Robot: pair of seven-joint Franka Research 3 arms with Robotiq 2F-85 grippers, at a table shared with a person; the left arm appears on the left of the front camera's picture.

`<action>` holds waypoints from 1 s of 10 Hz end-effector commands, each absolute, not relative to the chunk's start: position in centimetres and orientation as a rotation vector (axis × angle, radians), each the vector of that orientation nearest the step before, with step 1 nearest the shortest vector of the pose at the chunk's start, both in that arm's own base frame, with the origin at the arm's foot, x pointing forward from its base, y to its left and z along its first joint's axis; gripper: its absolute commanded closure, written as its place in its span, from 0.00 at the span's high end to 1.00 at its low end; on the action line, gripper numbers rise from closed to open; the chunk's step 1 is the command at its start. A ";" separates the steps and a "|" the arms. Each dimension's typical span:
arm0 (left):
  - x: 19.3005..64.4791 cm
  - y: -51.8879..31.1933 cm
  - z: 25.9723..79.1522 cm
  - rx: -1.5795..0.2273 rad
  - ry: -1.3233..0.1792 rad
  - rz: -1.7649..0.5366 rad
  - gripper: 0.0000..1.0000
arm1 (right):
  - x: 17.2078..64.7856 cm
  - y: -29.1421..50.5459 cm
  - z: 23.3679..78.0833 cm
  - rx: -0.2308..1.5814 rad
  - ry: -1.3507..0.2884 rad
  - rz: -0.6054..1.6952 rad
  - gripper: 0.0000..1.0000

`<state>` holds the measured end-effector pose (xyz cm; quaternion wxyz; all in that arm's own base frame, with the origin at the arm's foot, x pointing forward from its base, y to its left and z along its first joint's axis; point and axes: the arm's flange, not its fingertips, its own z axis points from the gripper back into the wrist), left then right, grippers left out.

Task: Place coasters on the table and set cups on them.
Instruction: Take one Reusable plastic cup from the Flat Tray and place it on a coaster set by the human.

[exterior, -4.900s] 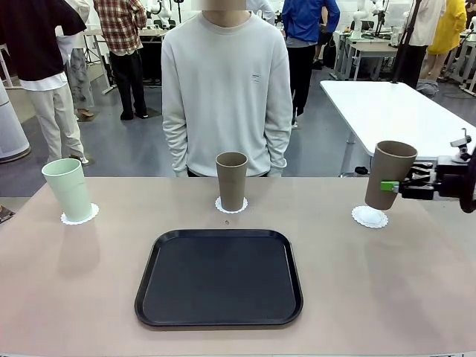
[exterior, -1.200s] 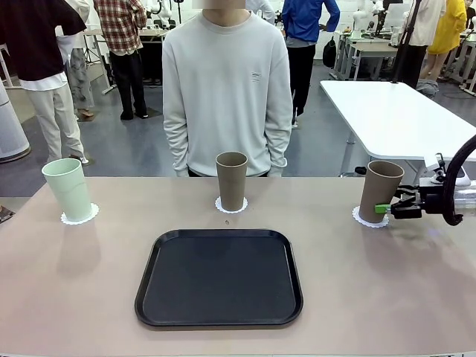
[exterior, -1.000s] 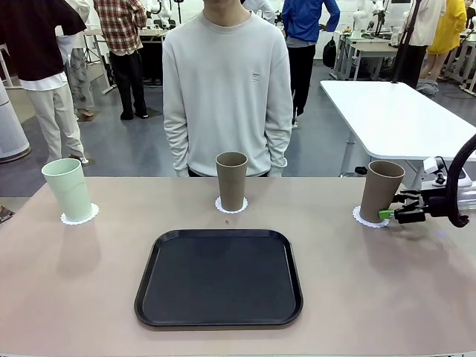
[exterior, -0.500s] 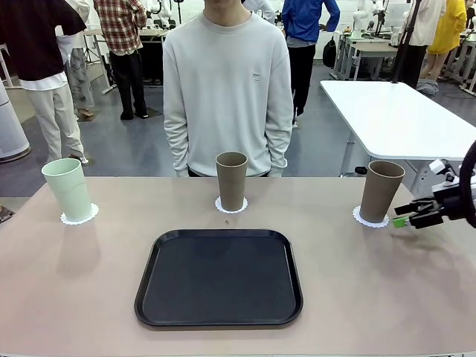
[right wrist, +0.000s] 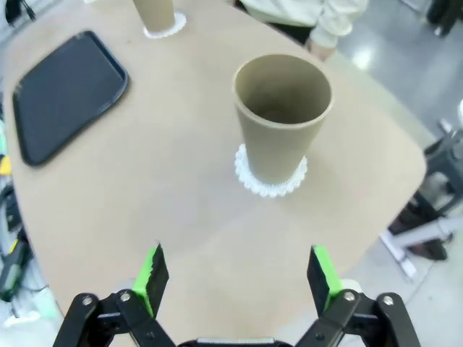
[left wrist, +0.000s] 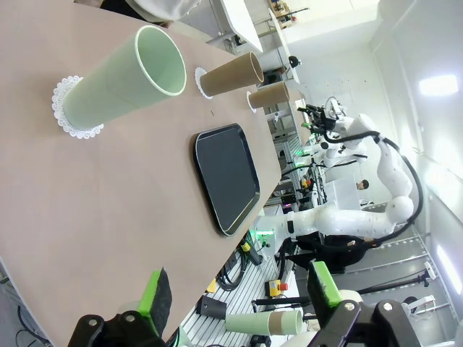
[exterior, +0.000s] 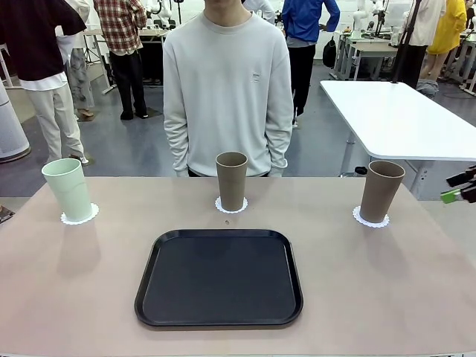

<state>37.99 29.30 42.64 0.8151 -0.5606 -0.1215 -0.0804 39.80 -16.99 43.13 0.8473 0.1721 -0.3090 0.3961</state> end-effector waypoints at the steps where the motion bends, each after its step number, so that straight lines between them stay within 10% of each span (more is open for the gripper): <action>1: 37.8 29.4 42.9 -1.203 -0.257 -0.175 1.00 | 37.1 -14.0 47.2 0.383 -0.536 0.834 1.00; 8: 37.8 29.4 42.9 -1.203 -0.257 -0.175 1.00 | 37.9 -6.7 52.5 0.313 -0.195 0.683 1.00; 10: 37.8 29.4 42.9 -1.203 -0.257 -0.175 1.00 | 36.4 -6.8 53.5 0.394 -0.429 0.673 1.00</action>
